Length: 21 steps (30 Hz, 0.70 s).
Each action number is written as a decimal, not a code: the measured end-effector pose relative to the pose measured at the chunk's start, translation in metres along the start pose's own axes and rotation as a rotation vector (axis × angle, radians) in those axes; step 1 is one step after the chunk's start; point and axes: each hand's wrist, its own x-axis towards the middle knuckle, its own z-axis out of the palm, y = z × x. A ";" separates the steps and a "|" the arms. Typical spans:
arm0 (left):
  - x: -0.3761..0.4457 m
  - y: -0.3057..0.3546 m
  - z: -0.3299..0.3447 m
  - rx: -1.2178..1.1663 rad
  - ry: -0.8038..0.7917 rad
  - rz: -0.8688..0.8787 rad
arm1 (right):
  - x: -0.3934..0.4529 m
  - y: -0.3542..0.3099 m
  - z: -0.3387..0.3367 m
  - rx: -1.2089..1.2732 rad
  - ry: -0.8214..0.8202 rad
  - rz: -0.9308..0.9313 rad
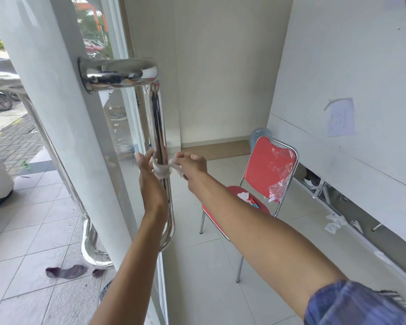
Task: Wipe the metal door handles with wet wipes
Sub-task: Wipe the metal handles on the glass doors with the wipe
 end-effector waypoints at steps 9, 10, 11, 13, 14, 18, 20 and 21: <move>-0.006 0.012 0.005 0.000 0.117 0.009 | -0.002 -0.013 0.020 -0.139 -0.211 -0.051; -0.007 0.013 0.005 0.008 0.142 0.001 | -0.005 -0.011 0.016 -0.147 -0.270 -0.050; -0.007 0.013 0.004 0.013 0.163 -0.006 | -0.008 -0.009 0.012 -0.138 -0.330 -0.033; -0.006 0.012 0.001 0.020 0.191 -0.017 | -0.013 -0.006 0.002 -0.081 -0.441 0.007; -0.005 0.011 -0.001 0.028 0.200 -0.019 | -0.015 -0.004 -0.002 -0.054 -0.487 0.004; -0.004 0.011 -0.005 0.052 0.216 -0.012 | -0.018 -0.003 -0.004 -0.004 -0.533 -0.031; -0.005 0.013 -0.005 0.071 0.210 0.013 | -0.020 -0.009 -0.002 0.014 -0.523 -0.049; -0.006 0.015 -0.004 0.081 0.205 0.036 | -0.021 -0.014 0.000 0.017 -0.519 -0.067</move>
